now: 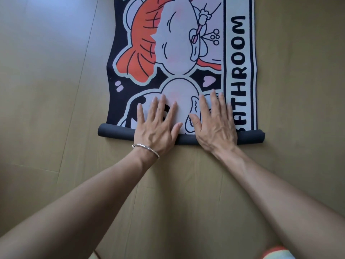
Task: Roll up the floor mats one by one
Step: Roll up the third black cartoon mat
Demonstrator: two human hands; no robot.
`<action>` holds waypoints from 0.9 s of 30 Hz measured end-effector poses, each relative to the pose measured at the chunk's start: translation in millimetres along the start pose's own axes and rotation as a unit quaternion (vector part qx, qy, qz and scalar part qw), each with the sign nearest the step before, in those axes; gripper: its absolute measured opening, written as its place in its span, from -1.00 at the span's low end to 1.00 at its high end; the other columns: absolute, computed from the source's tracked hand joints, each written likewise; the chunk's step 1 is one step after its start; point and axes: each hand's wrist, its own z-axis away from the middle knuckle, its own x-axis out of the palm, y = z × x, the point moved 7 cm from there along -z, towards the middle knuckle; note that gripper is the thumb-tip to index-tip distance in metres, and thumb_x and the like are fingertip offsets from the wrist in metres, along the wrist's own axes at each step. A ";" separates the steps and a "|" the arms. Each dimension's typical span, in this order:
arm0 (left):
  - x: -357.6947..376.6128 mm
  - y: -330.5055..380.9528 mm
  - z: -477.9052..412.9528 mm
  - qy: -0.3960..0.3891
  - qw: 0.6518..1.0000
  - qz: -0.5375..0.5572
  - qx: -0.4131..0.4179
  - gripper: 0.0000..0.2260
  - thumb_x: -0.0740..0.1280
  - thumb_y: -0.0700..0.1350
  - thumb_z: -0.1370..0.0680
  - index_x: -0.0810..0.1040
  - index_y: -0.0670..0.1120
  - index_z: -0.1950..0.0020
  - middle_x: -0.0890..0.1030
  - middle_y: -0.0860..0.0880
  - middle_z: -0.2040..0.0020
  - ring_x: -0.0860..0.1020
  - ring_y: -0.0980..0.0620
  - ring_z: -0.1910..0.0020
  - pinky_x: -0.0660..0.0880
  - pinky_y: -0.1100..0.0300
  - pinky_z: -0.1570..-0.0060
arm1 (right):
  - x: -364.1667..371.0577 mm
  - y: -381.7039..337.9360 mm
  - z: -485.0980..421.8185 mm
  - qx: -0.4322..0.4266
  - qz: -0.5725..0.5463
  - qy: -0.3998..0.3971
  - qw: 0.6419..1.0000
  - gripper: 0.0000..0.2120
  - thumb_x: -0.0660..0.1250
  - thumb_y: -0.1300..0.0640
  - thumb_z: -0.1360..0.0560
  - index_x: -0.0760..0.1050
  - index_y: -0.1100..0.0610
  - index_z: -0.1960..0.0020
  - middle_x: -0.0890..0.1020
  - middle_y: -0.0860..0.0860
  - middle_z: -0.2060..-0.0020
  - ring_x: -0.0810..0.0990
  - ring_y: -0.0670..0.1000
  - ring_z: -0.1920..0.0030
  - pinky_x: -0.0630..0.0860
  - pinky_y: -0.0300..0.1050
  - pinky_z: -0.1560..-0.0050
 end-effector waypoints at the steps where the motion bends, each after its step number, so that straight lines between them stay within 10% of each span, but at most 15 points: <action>1: -0.8 -1.3 -5.4 -0.001 1.000 -0.001 -0.003 -0.41 -0.16 0.19 -0.56 0.16 -0.04 -0.52 0.15 -0.18 -0.52 0.14 -0.17 -0.50 -0.02 -0.28 -0.39 | -2.1 0.7 -6.3 0.002 -0.002 0.003 1.000 -0.35 -0.15 -0.21 -0.57 0.06 0.12 -0.55 0.03 0.19 -0.54 -0.05 0.18 -0.53 -0.10 0.12 -0.49; 15: -12.7 -5.1 -31.5 0.042 0.999 -0.011 0.021 -0.59 0.05 0.06 -0.59 0.38 -0.03 -0.38 0.40 -0.21 -0.36 0.40 -0.26 -0.30 0.40 -0.21 -0.06 | -6.2 -32.2 33.9 -0.113 0.003 0.064 0.991 -0.48 0.03 -0.06 -0.57 0.41 0.24 -0.37 0.43 0.22 -0.36 0.32 0.25 -0.41 0.10 0.19 -0.41; 23: -16.5 -20.7 -28.7 -0.003 0.999 0.038 0.004 -0.54 -0.06 0.14 -0.58 0.31 0.00 -0.40 0.31 -0.12 -0.41 0.26 -0.17 -0.42 0.25 -0.24 -0.22 | 13.3 -29.6 20.6 -0.056 0.047 0.027 0.997 -0.46 -0.03 -0.15 -0.57 0.39 0.09 -0.41 0.36 0.21 -0.42 0.31 0.33 -0.40 0.20 0.31 -0.36; 27: -21.3 -34.8 -3.1 0.032 0.995 0.029 0.088 -0.54 0.01 0.20 -0.55 0.44 -0.07 -0.23 0.48 -0.10 -0.14 0.46 -0.16 -0.13 0.41 -0.07 -0.03 | 13.2 -26.8 23.3 -0.063 0.042 0.045 0.996 -0.47 -0.02 -0.17 -0.57 0.45 0.06 -0.36 0.43 0.24 -0.35 0.38 0.33 -0.35 0.32 0.29 -0.28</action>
